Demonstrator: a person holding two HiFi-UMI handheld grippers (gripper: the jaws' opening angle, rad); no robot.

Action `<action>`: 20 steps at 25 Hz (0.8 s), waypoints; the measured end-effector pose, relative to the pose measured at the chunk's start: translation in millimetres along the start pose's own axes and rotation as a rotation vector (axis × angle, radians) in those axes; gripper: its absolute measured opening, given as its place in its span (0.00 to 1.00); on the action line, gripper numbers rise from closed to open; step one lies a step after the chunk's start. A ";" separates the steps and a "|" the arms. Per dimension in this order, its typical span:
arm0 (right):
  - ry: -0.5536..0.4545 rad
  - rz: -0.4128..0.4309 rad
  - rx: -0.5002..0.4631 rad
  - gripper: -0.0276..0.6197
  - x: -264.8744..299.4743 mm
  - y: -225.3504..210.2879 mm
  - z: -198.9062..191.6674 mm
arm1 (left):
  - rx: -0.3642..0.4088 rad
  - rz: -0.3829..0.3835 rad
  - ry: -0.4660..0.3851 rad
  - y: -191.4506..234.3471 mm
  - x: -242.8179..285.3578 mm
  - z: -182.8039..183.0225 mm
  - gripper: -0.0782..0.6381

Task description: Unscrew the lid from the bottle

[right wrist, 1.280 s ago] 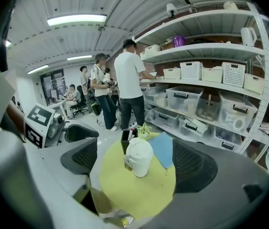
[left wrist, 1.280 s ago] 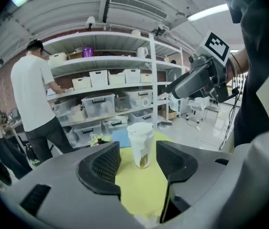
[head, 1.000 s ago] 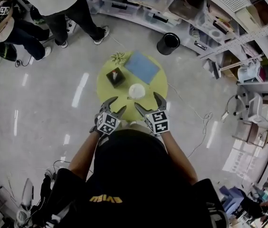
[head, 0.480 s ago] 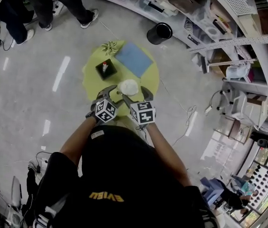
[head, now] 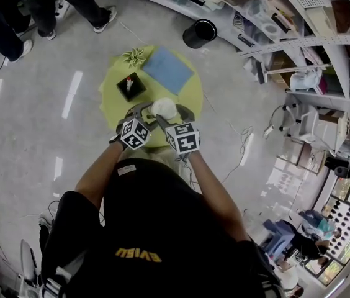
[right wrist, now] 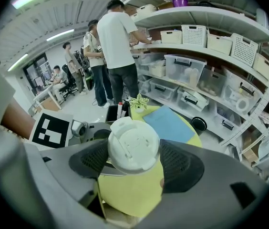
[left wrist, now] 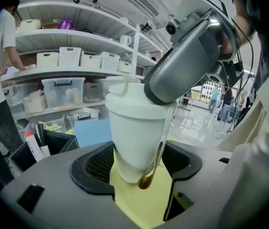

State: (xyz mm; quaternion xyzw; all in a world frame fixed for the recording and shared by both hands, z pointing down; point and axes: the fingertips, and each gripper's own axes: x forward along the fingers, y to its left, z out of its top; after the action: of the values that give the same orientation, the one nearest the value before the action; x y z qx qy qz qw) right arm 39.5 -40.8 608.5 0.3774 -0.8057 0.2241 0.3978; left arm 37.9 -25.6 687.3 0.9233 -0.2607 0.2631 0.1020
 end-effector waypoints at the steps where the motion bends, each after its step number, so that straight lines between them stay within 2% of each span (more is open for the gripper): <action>1: -0.001 0.005 -0.001 0.56 0.1 0.3 -1.5 | 0.007 -0.011 0.000 -0.7 0.0 -1.1 0.57; 8: -0.010 0.037 -0.031 0.55 -1.4 -0.3 -2.2 | 0.045 -0.077 0.006 -0.2 -0.4 -1.3 0.55; 14: 0.043 0.169 -0.240 0.55 -4.4 3.5 -1.6 | 0.068 -0.124 0.041 -1.8 -0.9 -0.3 0.54; 18: 0.066 0.244 -0.406 0.55 -4.4 4.5 -0.8 | 0.053 -0.128 0.046 -0.5 0.2 -1.1 0.54; 20: 0.069 0.277 -0.459 0.55 -5.8 4.5 -0.5 | 0.037 -0.132 0.043 -1.3 0.1 -1.0 0.53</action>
State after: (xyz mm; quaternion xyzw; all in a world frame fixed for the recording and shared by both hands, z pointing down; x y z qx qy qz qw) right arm 38.5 -35.2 603.8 0.1556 -0.8653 0.1005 0.4657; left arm 38.3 -24.3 688.1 0.9343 -0.1923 0.2802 0.1074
